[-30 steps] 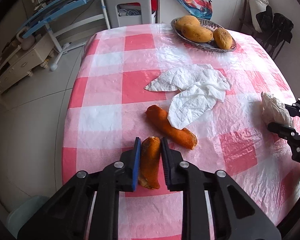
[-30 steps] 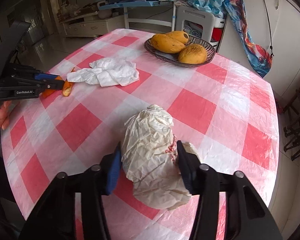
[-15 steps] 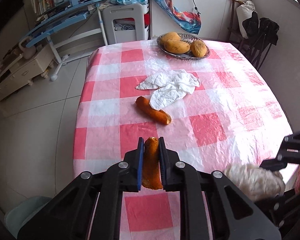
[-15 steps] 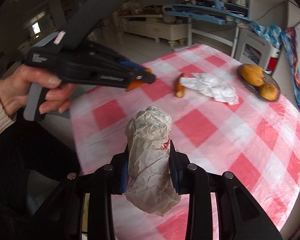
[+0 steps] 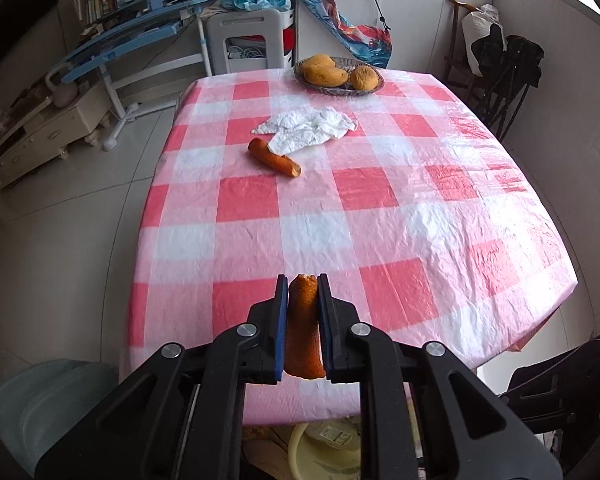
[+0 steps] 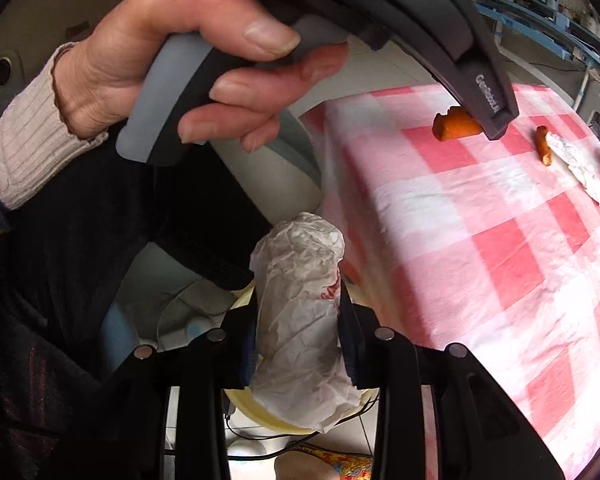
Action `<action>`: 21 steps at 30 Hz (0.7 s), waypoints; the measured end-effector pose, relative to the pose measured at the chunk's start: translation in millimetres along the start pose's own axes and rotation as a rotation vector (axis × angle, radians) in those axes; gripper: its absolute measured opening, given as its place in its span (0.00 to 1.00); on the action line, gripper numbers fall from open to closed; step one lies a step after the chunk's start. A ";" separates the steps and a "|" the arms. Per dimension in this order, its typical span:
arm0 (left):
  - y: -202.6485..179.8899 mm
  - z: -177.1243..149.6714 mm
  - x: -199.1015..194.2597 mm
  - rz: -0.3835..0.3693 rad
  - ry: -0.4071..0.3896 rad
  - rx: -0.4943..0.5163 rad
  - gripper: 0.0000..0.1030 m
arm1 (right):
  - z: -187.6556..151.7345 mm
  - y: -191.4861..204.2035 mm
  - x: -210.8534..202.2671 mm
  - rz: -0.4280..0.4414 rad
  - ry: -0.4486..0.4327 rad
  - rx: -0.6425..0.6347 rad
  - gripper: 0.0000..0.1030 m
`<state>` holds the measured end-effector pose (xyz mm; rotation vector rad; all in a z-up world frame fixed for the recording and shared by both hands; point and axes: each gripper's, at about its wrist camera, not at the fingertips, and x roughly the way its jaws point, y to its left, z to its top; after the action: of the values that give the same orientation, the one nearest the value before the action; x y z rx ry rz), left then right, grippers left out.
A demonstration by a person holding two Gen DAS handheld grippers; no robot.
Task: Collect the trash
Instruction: 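Drop the crumpled paper into the bucket with the right tool while the left tool drops the peel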
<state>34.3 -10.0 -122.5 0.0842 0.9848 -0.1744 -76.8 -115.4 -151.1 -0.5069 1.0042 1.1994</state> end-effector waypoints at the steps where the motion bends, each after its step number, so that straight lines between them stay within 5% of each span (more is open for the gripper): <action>1: 1.4 -4.7 0.3 -0.005 0.008 -0.013 0.13 | -0.7 3.4 0.8 0.000 0.003 -0.005 0.33; 11: -6.3 -44.0 -9.1 -0.010 0.047 -0.036 0.13 | -9.3 15.3 5.2 -0.010 0.021 -0.008 0.40; 15: -11.6 -57.0 -14.1 -0.010 0.056 -0.029 0.13 | -14.2 22.0 11.2 -0.018 0.039 -0.005 0.58; 21: -19.0 -73.3 -21.1 -0.008 0.067 -0.009 0.13 | -17.9 26.4 9.3 -0.046 0.016 0.021 0.64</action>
<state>-40.8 -15.4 -145.1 0.0783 1.0527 -0.1758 -107.6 -116.0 -163.4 -0.5213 1.0126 1.1448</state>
